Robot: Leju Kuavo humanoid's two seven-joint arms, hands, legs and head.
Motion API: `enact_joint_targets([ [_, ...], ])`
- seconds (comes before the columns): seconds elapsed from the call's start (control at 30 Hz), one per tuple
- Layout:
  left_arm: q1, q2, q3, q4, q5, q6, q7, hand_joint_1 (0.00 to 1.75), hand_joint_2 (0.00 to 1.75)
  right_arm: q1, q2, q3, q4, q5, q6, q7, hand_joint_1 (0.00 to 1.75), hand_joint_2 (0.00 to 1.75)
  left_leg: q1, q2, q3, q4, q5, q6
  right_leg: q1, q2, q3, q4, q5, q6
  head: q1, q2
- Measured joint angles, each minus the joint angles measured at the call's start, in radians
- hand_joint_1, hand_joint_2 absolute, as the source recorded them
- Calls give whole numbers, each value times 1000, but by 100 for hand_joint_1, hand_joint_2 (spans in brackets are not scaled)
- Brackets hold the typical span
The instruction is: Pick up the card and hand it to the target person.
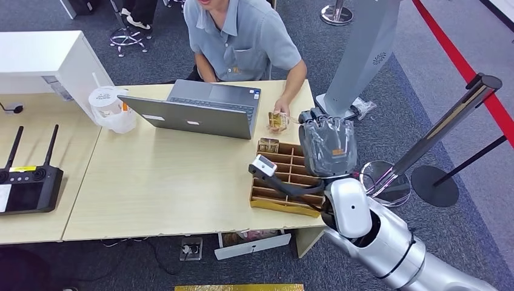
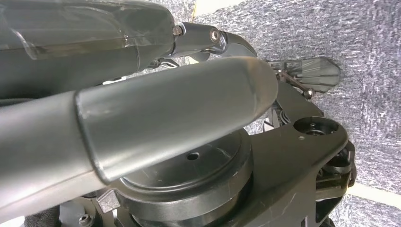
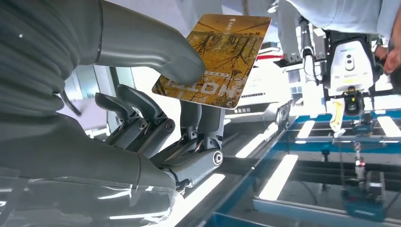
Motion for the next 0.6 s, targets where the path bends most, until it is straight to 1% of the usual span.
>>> enact_joint_targets([
  [0.2, 0, 1, -6, 0, -4, -6, 6, 0, 0, -24, 13, 8, 116, -39, -16, -14, 175, 175, -1, 1, 2, -3, 1, 1, -1, 1, 2, -2, 2, 0, 0, 0],
  [0.4, -2, 2, -14, 1, -11, -10, 9, 0, 0, -76, 56, 56, 209, -51, 11, -28, 175, 175, -1, 4, 2, -2, 0, 0, 0, 4, 1, -1, 1, -1, 0, 0],
  [0.6, -1, 2, -12, 2, -9, -10, 2, 0, 0, -105, 88, 73, 261, -96, -23, -36, 175, 175, 0, 4, 2, -2, 0, 0, 0, 5, 0, 0, 1, -1, 0, 0],
])
